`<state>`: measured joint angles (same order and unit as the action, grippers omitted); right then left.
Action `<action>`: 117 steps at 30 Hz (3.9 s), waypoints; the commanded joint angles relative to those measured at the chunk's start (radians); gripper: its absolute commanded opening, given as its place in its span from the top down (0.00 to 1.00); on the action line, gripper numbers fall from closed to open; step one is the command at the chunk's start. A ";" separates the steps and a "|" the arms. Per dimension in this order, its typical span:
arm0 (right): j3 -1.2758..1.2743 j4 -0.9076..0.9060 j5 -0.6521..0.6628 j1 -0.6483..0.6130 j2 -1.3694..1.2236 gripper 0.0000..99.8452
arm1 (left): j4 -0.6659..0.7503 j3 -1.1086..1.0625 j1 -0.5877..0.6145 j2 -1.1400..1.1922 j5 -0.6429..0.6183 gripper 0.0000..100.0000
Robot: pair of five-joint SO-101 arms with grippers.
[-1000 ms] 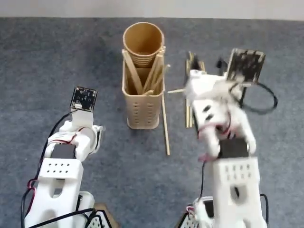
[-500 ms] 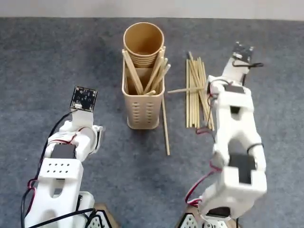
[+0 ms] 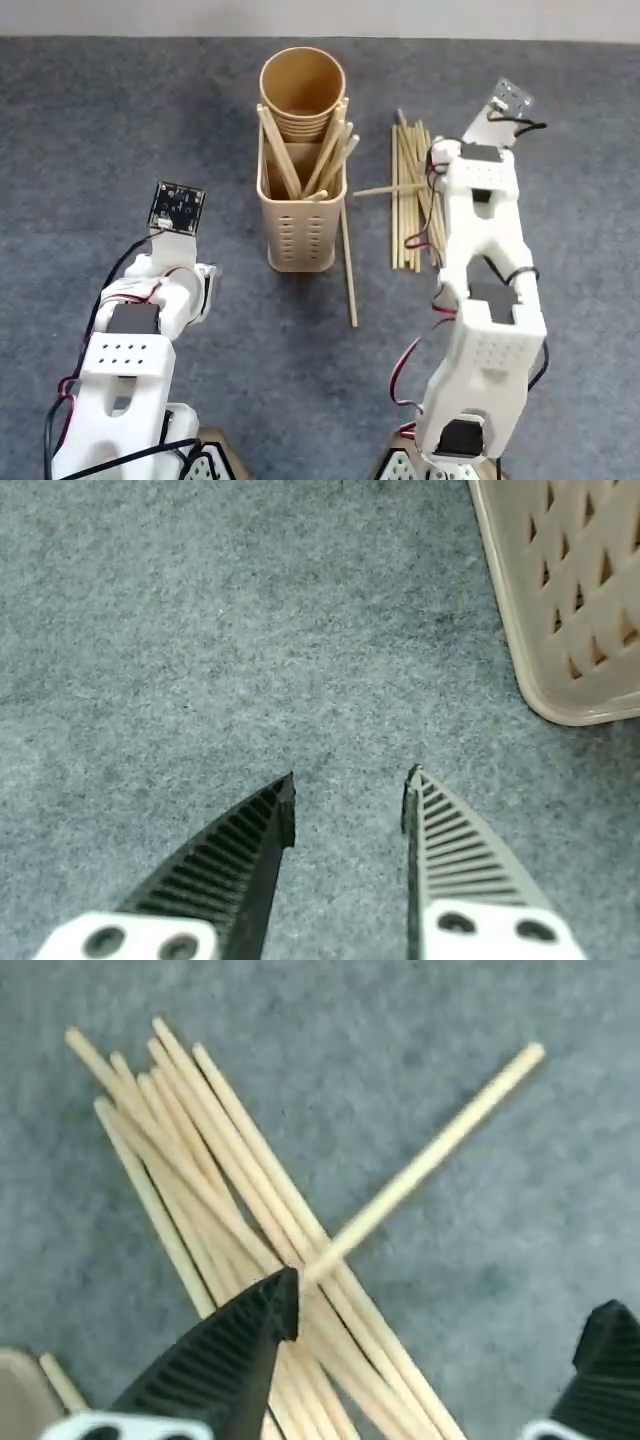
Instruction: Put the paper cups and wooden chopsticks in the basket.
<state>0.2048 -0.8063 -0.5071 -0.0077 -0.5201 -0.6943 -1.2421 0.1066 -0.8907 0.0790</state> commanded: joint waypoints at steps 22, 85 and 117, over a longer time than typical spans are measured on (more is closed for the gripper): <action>0.386 -0.102 0.361 0.038 0.036 0.99 | 0.015 0.004 -0.015 -0.018 -0.002 0.80; 1.337 -0.518 -0.040 -0.018 0.077 0.99 | 0.015 0.004 -0.015 -0.018 -0.002 0.80; 1.560 -0.455 0.296 -0.371 0.042 1.00 | 0.015 0.004 -0.013 -0.019 -0.002 0.80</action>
<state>1.6533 -1.3556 -0.2217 -0.4020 -0.4879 -0.6943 -1.2421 0.1066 -0.8907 0.0790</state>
